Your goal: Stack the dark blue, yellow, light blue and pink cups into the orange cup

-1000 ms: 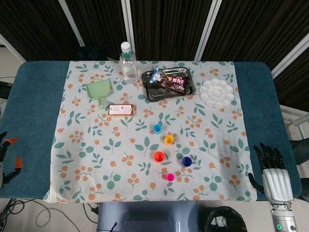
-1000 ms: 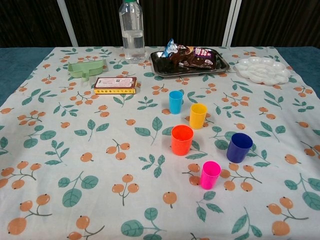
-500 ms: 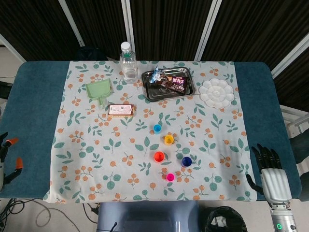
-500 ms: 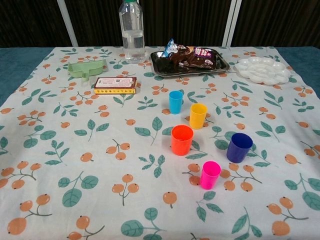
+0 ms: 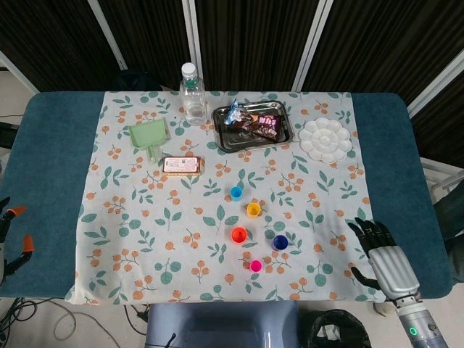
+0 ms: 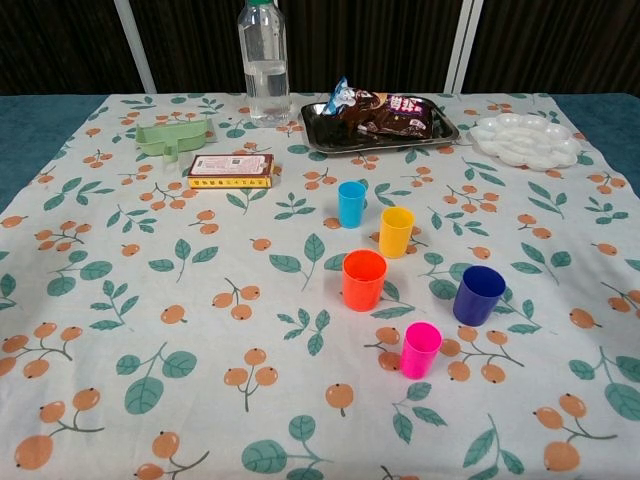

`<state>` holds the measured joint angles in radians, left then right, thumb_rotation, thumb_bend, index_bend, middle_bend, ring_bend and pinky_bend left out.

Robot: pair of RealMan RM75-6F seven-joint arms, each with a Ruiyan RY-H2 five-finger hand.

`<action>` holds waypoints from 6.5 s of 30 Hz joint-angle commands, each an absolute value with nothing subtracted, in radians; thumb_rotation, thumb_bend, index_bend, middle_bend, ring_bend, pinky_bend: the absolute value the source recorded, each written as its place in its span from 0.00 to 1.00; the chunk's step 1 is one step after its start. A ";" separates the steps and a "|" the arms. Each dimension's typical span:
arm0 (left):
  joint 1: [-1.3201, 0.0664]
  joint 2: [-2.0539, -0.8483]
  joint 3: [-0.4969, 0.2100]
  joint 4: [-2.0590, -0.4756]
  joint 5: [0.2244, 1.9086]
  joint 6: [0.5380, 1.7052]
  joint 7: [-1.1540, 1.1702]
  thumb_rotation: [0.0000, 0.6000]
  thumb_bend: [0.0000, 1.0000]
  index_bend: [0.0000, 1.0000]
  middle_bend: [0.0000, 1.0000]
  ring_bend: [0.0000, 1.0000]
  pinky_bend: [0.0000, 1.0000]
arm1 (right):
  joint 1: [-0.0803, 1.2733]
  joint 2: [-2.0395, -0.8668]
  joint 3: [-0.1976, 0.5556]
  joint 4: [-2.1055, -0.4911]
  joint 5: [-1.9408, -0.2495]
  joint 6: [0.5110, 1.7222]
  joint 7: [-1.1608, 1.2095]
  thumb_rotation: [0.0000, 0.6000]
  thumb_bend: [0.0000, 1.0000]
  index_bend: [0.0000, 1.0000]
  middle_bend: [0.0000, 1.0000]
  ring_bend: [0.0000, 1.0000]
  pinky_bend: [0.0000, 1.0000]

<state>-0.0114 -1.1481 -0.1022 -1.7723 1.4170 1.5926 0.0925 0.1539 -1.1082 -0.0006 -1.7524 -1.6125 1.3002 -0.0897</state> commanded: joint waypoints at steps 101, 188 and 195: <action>-0.013 -1.144 -0.102 -1.761 1.383 1.567 0.104 1.00 0.47 0.25 0.06 0.00 0.03 | 0.590 -1.426 0.057 -1.768 -1.101 1.025 -0.539 1.00 0.36 0.40 0.00 0.00 0.06; -0.016 -1.142 -0.104 -1.762 1.375 1.561 0.101 1.00 0.47 0.25 0.06 0.00 0.04 | 0.868 -1.487 0.141 -1.893 -0.842 1.074 -0.661 1.00 0.39 0.50 0.00 0.00 0.06; -0.017 -1.142 -0.103 -1.762 1.375 1.559 0.104 1.00 0.47 0.25 0.06 0.00 0.04 | 0.867 -1.494 0.132 -1.883 -0.845 1.071 -0.653 1.00 0.39 0.50 0.00 0.00 0.06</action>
